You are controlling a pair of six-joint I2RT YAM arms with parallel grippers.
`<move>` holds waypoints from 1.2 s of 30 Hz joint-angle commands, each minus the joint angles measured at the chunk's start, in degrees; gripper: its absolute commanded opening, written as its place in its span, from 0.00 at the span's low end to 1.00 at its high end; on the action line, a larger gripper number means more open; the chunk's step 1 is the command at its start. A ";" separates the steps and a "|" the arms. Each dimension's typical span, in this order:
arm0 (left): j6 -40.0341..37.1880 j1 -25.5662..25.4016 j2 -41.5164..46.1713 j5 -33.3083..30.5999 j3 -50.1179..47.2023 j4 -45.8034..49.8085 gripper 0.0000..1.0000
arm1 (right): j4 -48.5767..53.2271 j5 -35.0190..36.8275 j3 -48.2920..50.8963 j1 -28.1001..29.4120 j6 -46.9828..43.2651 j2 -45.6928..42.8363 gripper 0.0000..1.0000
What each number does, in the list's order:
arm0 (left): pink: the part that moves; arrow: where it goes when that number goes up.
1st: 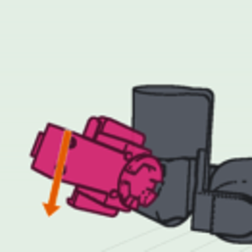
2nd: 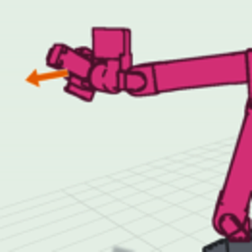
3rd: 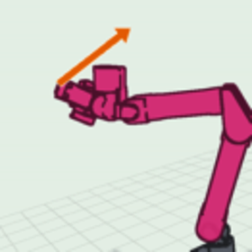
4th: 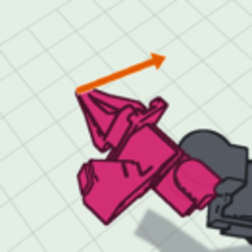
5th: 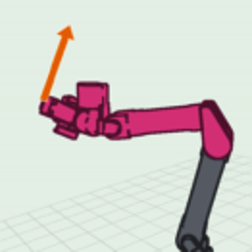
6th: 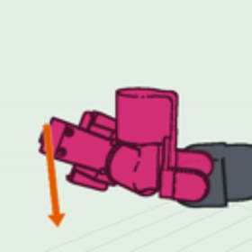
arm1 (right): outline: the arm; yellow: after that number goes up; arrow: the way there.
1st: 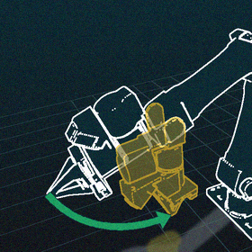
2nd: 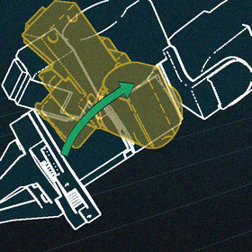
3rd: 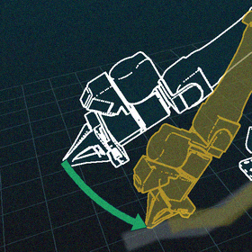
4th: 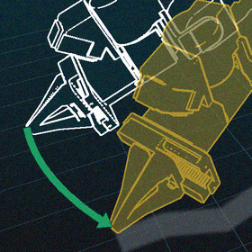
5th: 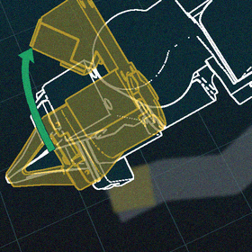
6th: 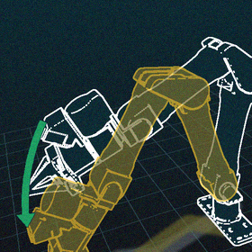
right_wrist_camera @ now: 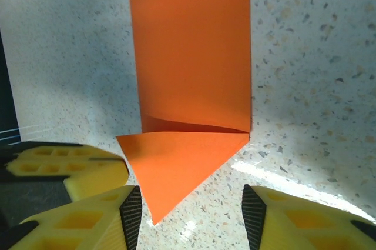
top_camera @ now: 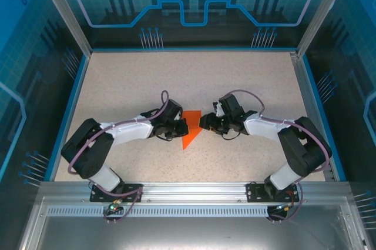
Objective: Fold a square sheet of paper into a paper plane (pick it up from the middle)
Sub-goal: Third fold the triangle at the center of the table, then fourth fold the wing at the center of the table.
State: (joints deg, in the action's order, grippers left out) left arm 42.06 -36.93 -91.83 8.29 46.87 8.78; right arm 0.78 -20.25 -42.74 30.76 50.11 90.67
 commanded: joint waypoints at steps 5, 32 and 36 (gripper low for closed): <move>1.48 -0.20 -4.71 -5.93 4.05 5.47 0.01 | -0.96 -2.46 -1.02 1.40 1.81 3.55 0.50; 3.64 -0.24 -5.74 -7.06 1.91 6.56 0.00 | -0.52 -5.06 -6.78 3.14 2.70 10.90 0.36; 3.57 -0.21 -5.09 -6.88 1.80 6.62 0.00 | -1.35 -5.77 -7.01 3.24 3.16 11.84 0.27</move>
State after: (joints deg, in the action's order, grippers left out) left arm 45.10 -36.93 -96.71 2.37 49.47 12.99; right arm -0.03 -23.99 -48.42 33.12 52.95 101.27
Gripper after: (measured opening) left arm 0.047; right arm 0.288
